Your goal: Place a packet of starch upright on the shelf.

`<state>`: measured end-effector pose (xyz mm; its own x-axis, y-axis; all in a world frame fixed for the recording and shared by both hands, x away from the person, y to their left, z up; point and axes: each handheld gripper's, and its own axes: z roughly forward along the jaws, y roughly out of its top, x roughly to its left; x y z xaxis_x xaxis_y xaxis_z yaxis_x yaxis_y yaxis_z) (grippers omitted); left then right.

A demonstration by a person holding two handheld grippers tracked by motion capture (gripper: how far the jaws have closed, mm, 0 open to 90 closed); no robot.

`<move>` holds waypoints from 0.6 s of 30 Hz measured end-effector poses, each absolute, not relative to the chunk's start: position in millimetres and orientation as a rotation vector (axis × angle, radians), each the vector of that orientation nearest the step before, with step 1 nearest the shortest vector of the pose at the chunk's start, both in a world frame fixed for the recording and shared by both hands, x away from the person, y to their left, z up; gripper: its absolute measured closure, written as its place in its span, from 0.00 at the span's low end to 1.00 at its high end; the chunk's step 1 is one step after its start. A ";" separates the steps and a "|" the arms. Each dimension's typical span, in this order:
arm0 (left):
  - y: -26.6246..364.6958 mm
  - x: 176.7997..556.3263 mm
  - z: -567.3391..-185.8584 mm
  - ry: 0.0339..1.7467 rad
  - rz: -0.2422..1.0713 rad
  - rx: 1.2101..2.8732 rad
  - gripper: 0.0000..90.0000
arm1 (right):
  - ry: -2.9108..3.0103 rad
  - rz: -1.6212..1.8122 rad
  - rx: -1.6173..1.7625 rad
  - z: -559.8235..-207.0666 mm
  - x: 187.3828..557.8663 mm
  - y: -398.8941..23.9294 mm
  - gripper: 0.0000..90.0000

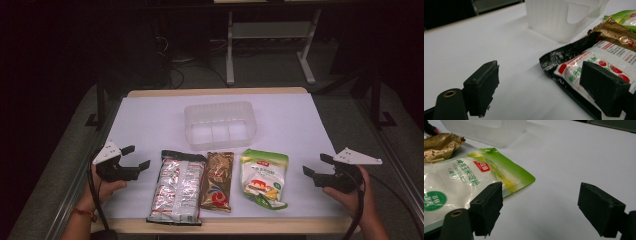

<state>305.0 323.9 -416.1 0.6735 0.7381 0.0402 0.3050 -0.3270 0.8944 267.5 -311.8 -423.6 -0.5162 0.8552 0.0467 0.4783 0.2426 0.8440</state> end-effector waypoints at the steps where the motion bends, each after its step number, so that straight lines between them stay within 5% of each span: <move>1: 322.6 303.8 -415.0 0.801 0.551 1.901 0.18 | 2.103 1.207 1.217 -423.4 267.0 -311.0 0.21; 18: 279.1 299.3 -424.0 0.678 0.446 2.042 0.23 | 2.287 1.232 1.317 -426.0 271.2 -286.0 0.21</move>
